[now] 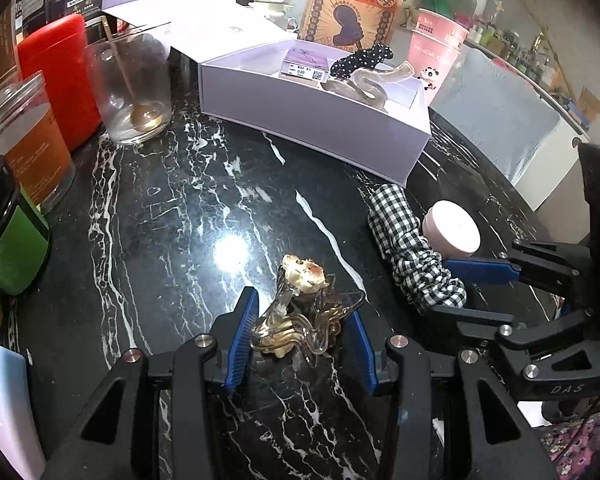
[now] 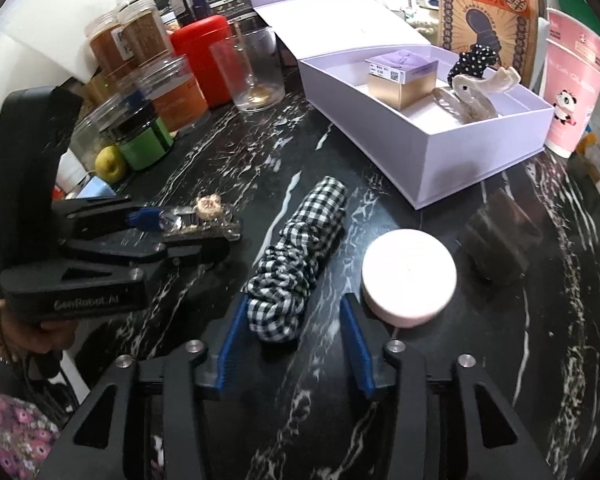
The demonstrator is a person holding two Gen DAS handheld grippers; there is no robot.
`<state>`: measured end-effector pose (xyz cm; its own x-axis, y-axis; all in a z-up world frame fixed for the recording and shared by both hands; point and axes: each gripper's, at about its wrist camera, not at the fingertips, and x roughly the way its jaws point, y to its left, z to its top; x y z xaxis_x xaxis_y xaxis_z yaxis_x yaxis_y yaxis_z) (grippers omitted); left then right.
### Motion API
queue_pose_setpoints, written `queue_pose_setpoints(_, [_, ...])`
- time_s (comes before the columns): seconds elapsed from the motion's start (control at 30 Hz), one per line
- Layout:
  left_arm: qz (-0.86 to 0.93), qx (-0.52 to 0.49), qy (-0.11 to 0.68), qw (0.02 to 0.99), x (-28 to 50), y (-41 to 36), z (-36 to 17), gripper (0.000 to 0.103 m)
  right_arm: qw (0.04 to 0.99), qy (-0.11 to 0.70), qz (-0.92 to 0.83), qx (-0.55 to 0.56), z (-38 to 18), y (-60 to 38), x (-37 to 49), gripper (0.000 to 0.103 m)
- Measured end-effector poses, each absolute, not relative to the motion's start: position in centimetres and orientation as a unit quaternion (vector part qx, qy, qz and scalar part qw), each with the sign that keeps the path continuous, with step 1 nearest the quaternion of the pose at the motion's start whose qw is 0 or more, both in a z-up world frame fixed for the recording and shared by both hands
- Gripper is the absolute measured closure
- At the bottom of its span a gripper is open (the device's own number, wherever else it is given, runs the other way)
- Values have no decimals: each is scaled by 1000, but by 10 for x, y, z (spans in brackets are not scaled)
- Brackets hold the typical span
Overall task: Organize rigid objects
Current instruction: 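Lift the gold hair clip with the left tool while the right tool lifts the gingham scrunchie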
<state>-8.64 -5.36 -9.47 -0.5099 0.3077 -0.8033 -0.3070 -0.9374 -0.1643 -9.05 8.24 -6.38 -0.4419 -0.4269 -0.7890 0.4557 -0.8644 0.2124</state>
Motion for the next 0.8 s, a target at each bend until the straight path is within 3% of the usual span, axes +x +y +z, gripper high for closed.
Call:
queue_pose_setpoints(0.2, [869,-464,1,175,-89,-53,-95,59,267,16,-848,457,-64,71,-99,55])
queue_pose_setpoints(0.3, [869,-462,5,177,-88,-52,-95,59,271,16,-847,456,-64,67,-101,49])
queue_pose_setpoints(0.63, [873,-457,25,171,-87,-52,-96,59,245,23,-857,452,-65,62,-108,49])
queue_pose_setpoints(0.7, [872,-457,21,172,-87,-53,-96,59,237,25,-860,451,-65,62,-109,57])
queue_pose_setpoints(0.77, [873,-456,22,172,-87,-53,-96,59,227,30,-862,451,-65,61,-109,77])
queue_pose_setpoints(0.8, [874,-455,24,172,-87,-53,-96,59,225,29,-862,453,-65,62,-110,79])
